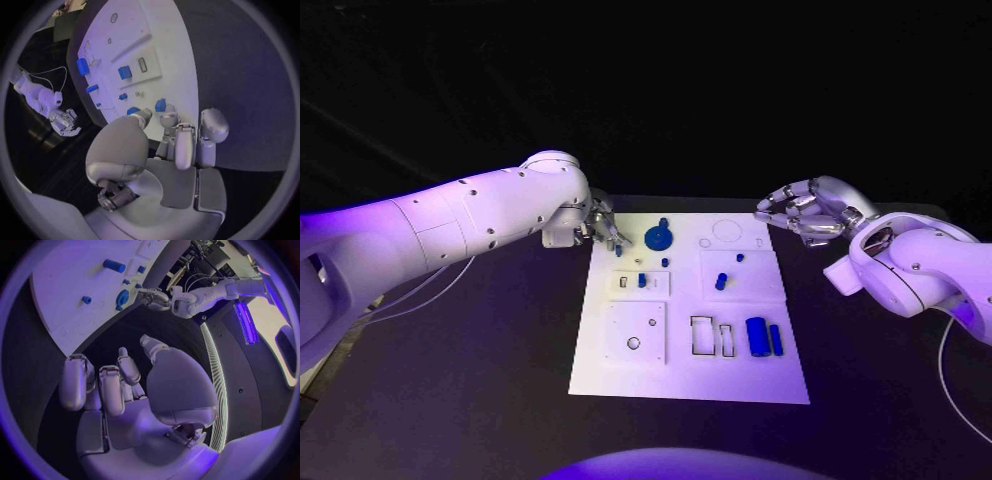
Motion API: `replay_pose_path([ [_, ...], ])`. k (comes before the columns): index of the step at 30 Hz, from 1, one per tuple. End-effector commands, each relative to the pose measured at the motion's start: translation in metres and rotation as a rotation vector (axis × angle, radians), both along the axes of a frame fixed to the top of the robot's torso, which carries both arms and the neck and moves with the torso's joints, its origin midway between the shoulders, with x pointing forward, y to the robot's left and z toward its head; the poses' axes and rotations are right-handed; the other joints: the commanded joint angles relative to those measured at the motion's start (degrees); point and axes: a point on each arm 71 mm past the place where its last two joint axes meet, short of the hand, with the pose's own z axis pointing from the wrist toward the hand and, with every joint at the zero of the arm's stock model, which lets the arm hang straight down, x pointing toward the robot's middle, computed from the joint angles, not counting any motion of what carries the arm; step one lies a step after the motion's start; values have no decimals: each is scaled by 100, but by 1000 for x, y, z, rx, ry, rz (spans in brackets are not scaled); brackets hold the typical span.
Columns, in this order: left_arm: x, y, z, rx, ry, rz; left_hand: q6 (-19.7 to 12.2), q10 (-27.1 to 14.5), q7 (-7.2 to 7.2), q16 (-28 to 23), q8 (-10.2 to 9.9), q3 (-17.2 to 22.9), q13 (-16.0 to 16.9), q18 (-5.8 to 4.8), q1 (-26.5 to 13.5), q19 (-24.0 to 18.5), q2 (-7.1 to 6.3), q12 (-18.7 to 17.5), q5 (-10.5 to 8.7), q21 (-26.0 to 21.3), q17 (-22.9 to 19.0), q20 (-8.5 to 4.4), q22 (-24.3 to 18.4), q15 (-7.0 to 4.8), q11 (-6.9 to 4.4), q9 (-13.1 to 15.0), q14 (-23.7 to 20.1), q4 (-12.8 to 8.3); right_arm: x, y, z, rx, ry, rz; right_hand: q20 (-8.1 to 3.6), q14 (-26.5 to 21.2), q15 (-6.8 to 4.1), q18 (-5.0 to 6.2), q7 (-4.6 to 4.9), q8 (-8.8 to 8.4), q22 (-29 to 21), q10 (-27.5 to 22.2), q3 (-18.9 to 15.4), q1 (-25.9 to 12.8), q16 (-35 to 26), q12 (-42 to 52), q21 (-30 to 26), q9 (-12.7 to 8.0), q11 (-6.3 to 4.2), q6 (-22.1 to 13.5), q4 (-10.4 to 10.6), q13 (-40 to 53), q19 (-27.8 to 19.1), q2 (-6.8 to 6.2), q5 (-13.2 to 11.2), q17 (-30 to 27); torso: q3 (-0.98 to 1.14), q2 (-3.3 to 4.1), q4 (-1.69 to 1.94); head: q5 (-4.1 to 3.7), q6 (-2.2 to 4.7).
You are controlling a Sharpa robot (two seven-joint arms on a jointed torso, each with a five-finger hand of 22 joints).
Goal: Assemble the parts on the task board
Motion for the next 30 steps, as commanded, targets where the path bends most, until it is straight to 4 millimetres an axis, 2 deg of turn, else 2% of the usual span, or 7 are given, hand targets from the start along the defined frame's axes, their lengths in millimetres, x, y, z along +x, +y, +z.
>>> replay_pose_path([
  [1,-1,-2,-2,-16,25,-18,43,18,-11,31,6,48,6,50,72,7,7,28,32,10,727,29,6,12,-12,-13,392,9,0,0,0,2,-6,2,3,333,-26,104,-3,20,338,-26,2,-22,-28,-27,-20,6,4,-25,22,0,-23,17,32,455,1,-2,-4,2,-3],
  [14,-1,-4,-3,-29,27,-12,81,17,-46,38,39,446,-28,47,641,15,103,48,30,26,735,18,37,-15,-45,-100,396,-91,0,1,0,1,-5,2,3,333,-26,104,-3,20,338,-26,2,-22,-28,-27,-20,6,4,-25,22,0,-23,17,32,455,5,2,-10,-8,-17],
  [16,0,-4,-3,-40,25,-8,119,32,-102,49,117,758,-12,43,973,31,120,63,33,42,758,-1,70,-53,-93,-79,403,-299,0,1,0,1,-4,2,3,333,-26,104,-3,20,338,-26,2,-22,-28,-27,-20,6,4,-25,22,0,-23,17,32,455,8,0,-9,-11,-18],
  [17,0,-4,-3,-47,23,-5,111,50,-130,61,219,1262,20,39,1337,59,92,65,20,70,782,-47,121,-104,-130,-11,410,-618,0,1,0,1,-5,2,3,333,-26,104,-3,20,338,-26,2,-22,-28,-27,-20,6,4,-25,22,0,-23,17,32,455,8,-3,-8,-12,-19],
  [19,0,-4,-3,-62,21,2,38,162,-86,75,507,2218,6,27,1046,83,-205,75,42,107,807,-54,176,-63,-139,223,417,-704,0,0,0,1,-5,1,3,333,-26,104,-3,20,338,-26,2,-22,-28,-27,-20,6,4,-25,22,0,-23,17,32,455,8,-5,-7,-14,-20],
  [21,0,-3,-3,-80,19,12,-2,208,-125,78,664,2658,24,18,877,98,-275,102,31,128,813,-52,214,-92,-133,364,419,-873,1,0,0,0,-5,0,3,333,-26,104,-3,20,338,-26,2,-22,-28,-27,-20,6,4,-25,22,0,-23,17,32,455,3,-5,-4,-18,-17],
  [30,-5,6,-1,-175,35,71,-35,253,-141,75,829,3095,31,10,647,125,-345,127,31,163,807,-64,270,-107,-147,514,418,-1111,1,-1,0,-1,-5,-3,2,334,-27,105,-3,37,334,-23,2,-12,-28,-23,-29,6,4,-30,32,3,-26,31,50,455,2,-7,7,-24,-20],
])
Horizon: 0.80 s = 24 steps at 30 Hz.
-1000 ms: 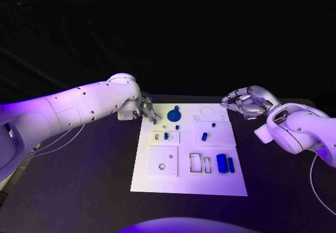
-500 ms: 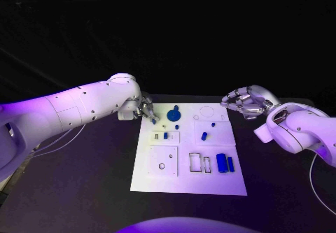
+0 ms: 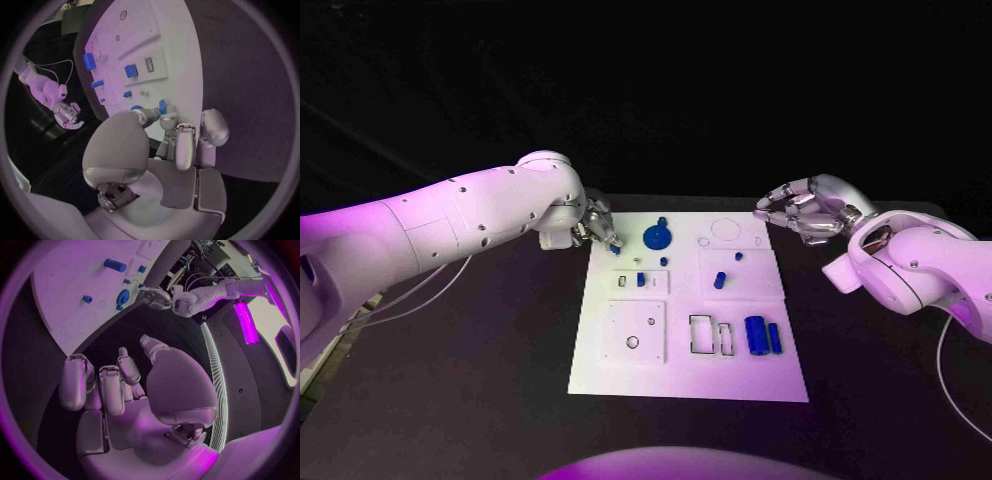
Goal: Assemble the parts on the task board
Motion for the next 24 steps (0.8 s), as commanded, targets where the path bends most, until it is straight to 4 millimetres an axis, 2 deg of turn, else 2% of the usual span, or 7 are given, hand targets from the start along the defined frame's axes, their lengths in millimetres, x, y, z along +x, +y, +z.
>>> replay_pose_path([
  [1,-3,0,1,-92,10,35,-29,40,-19,14,28,899,11,10,-62,31,2,24,4,30,808,-14,10,-53,7,621,408,-851,0,0,0,1,-5,0,2,334,-27,105,-3,38,336,-23,2,-13,-28,-23,-30,8,3,-30,32,2,-27,31,17,457,-1,-5,10,0,-4],
  [9,-18,8,6,-149,9,61,-14,84,-30,21,72,971,53,2,-140,56,-29,58,6,54,819,-18,55,-58,-1,653,412,-890,0,-2,0,1,-6,-3,1,333,-27,105,-3,45,337,-27,-2,-12,-30,-25,-30,8,4,-32,38,-2,-26,31,21,454,0,-5,9,38,-20],
  [12,-24,6,7,-158,-4,54,-7,111,-40,24,96,1042,76,-3,-171,75,-59,76,11,72,825,-26,88,-67,-13,671,415,-940,0,-2,0,1,-7,-4,1,331,-27,107,-3,49,331,-24,-4,-14,-34,-22,-38,8,4,-33,42,1,-30,32,22,446,-8,0,12,38,-24],
  [18,-38,2,3,-150,-52,23,6,143,-50,27,123,1151,98,-15,-212,112,-106,93,17,108,828,-37,154,-78,-24,691,417,-1004,0,-3,0,1,-8,-6,1,331,-27,107,-3,49,331,-24,-4,-14,-34,-22,-38,8,4,-33,42,1,-30,32,22,446,-8,-6,24,46,-31],
  [24,-49,-4,0,-124,-129,-20,50,212,-65,25,156,1300,158,-31,-265,165,-189,134,32,160,820,-55,247,-94,-41,710,417,-1081,0,-3,1,1,-8,-6,1,331,-27,107,-3,49,331,-24,-4,-14,-34,-22,-38,8,4,-33,42,1,-30,32,22,446,-9,-7,13,60,-33],
])
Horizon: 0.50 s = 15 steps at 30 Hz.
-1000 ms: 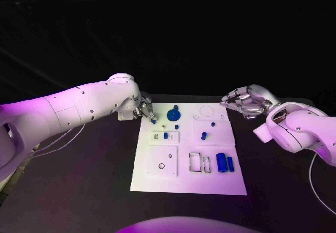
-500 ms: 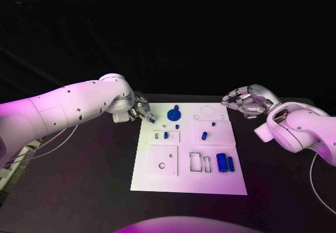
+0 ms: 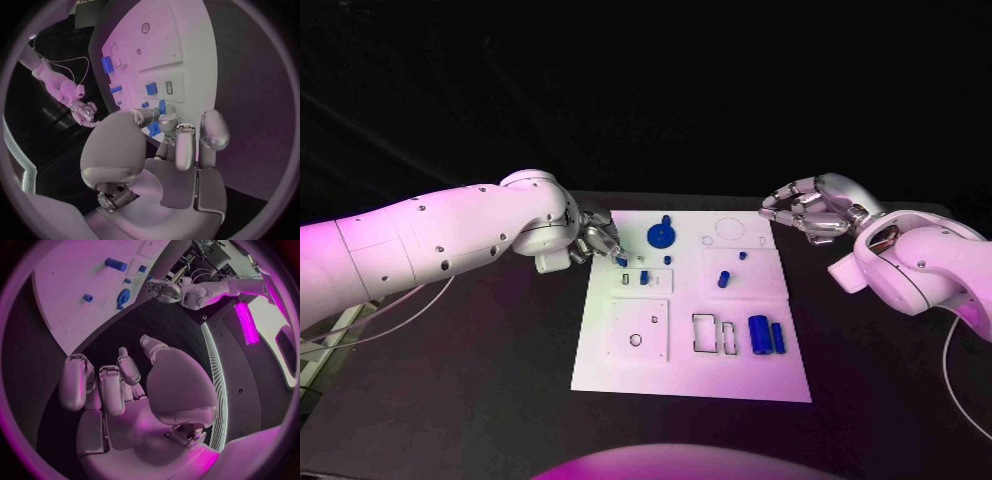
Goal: Assemble the parts on the task board
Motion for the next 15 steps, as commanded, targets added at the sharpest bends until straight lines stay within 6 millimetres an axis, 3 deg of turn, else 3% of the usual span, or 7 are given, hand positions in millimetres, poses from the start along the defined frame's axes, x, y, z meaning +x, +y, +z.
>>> replay_pose_path([
  [1,-1,-3,3,19,-111,-16,31,56,-47,25,55,860,25,-35,-14,53,12,41,40,30,819,-15,36,-57,0,56,416,-810,0,0,0,2,-7,0,1,331,-27,107,-3,26,328,-24,-4,-14,-35,-22,-38,5,4,-34,42,1,-30,32,22,447,-2,-2,-4,5,-3],
  [10,-14,-11,-8,47,-144,-49,80,143,-67,21,77,966,115,-41,-73,77,-57,101,71,57,807,-31,78,-75,-21,66,416,-848,0,-1,0,2,-7,-2,1,331,-27,107,-3,26,328,-24,-4,-14,-35,-22,-38,5,4,-34,42,1,-30,32,22,447,-2,4,-7,0,-13],
  [14,-16,-12,-10,59,-143,-56,116,186,-83,26,97,1046,143,-46,-126,94,-112,120,150,76,813,-46,108,-90,-37,77,419,-871,0,-2,0,1,-7,-3,1,331,-27,107,-3,26,328,-24,-4,-14,-35,-22,-38,5,4,-34,42,1,-30,32,22,447,-2,8,-10,3,-19],
  [15,-16,-12,-11,64,-140,-59,133,196,-90,26,110,1081,140,-47,-157,98,-143,117,250,82,812,-54,115,-97,-45,86,420,-881,0,-2,0,1,-7,-3,1,331,-27,107,-3,26,328,-24,-4,-14,-35,-22,-38,5,4,-34,42,1,-30,32,22,447,-2,8,-11,5,-21],
])
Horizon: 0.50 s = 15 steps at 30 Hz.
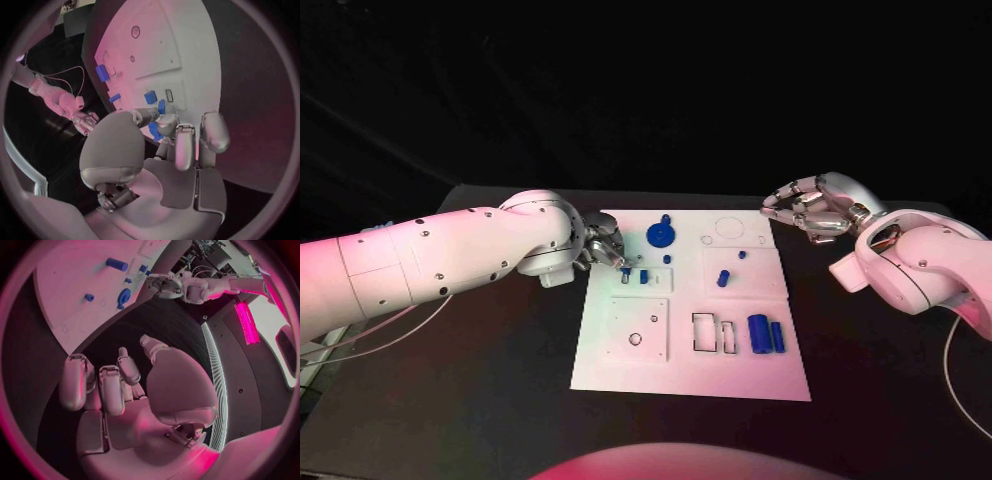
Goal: Assemble the parts on the task board
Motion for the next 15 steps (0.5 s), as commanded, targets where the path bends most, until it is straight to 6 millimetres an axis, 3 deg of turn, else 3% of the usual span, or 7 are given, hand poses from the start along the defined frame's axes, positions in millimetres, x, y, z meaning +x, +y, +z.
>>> replay_pose_path([
  [1,0,-1,1,30,-39,-16,114,53,-84,29,54,1027,7,-48,-95,52,-74,26,250,27,814,-13,18,-65,-15,96,421,-965,0,0,0,2,-7,0,1,331,-27,107,-3,26,329,-24,-4,-14,-35,-22,-38,6,4,-34,42,1,-30,32,22,447,4,5,-5,6,-9],
  [2,0,-1,1,36,-34,-19,122,55,-90,29,64,1038,-4,-48,-122,52,-93,18,373,29,814,-18,21,-70,-18,105,422,-968,0,-1,0,2,-7,0,1,331,-27,107,-3,26,329,-24,-4,-14,-35,-22,-38,6,4,-34,42,1,-30,32,22,447,4,4,-6,6,-10],
  [6,-2,-1,-1,54,-17,-30,132,56,-97,35,77,1044,-31,-50,-158,55,-120,0,509,36,824,-25,31,-77,-27,118,424,-980,0,-1,0,2,-6,-1,1,331,-27,107,-3,26,329,-24,-4,-14,-35,-22,-38,6,4,-34,42,1,-30,32,22,447,3,6,-4,6,-19],
  [15,-3,-2,-4,86,14,-49,146,62,-106,44,89,1040,-54,-51,-183,57,-139,-14,618,41,842,-30,39,-83,-33,128,429,-992,0,-1,0,2,-7,-1,1,331,-27,107,-3,26,329,-24,-4,-14,-35,-22,-38,6,4,-34,42,1,-30,32,22,447,3,2,-1,13,-41],
])
